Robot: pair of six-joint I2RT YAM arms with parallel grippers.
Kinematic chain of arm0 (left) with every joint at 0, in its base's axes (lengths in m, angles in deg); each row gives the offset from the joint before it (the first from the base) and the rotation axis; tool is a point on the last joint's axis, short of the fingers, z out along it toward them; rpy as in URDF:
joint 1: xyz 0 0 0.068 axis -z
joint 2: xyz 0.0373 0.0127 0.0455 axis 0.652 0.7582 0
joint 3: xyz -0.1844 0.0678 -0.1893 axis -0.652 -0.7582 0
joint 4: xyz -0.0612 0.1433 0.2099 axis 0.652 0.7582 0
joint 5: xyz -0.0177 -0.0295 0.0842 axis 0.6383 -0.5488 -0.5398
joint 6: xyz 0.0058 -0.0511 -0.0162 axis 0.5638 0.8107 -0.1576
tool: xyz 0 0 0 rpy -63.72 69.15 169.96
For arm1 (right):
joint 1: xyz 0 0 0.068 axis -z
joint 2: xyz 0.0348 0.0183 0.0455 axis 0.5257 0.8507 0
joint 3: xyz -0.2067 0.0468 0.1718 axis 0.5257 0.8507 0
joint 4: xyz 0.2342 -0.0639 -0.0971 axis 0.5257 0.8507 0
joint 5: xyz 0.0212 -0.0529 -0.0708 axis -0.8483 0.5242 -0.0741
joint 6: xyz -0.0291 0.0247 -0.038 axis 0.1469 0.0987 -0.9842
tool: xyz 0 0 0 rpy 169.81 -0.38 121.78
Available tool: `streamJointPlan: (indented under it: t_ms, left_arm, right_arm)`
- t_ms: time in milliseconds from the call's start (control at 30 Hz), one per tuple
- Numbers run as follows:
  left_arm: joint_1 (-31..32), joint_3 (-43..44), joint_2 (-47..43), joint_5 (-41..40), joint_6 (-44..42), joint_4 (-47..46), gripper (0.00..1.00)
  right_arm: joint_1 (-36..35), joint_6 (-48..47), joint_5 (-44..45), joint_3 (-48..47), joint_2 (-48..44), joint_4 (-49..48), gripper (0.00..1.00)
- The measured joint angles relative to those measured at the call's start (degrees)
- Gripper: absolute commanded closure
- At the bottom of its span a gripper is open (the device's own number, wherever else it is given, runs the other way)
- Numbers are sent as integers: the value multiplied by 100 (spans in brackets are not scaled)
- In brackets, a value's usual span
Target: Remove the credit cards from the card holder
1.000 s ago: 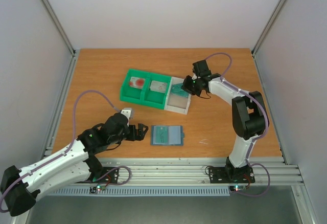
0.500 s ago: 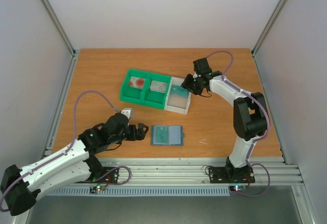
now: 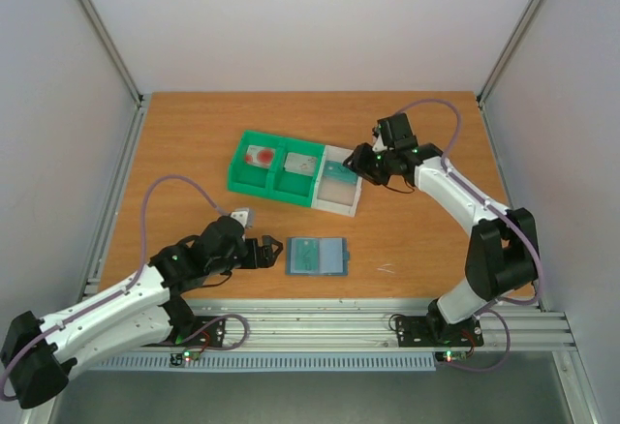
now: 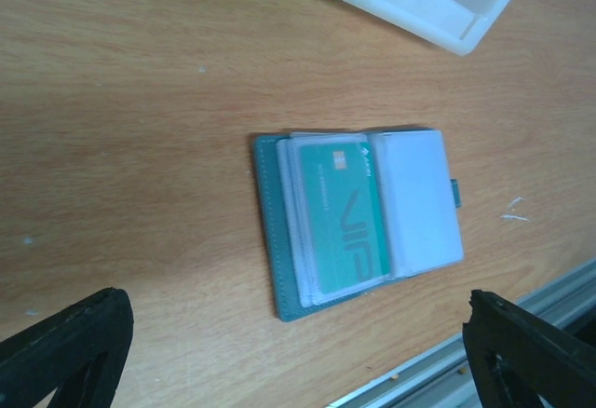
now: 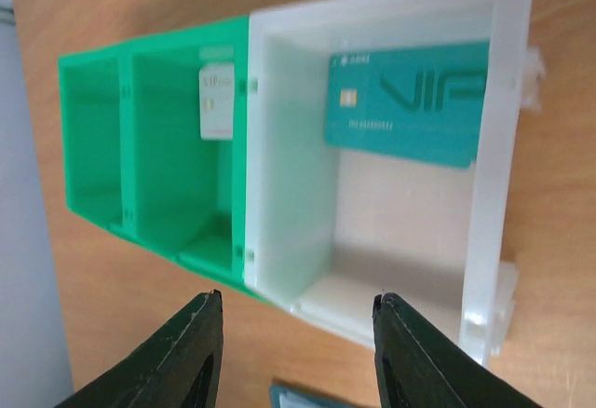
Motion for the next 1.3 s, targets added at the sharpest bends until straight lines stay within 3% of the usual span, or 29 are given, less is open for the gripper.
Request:
streamJointPlan:
  t_ms: [400,767,1033,1300]
  left_arm:
    - [0,-389,713,999,356,-1281,15]
    - [0,-546,1982,2041,562,-2879,39]
    - [0,-822,2439,2221,848,-3746,47]
    - [0,-846,2479,2024,848,-3825,54]
  right_arm:
    - [-566,7,-282,1113,-1102,162,55]
    - [-1257,44,-450,1878,-1211,-122,63]
    - [-1838,227,-389,2162,-1128,-551,76]
    - [-1996,238,-361,2479,-887,-892,80]
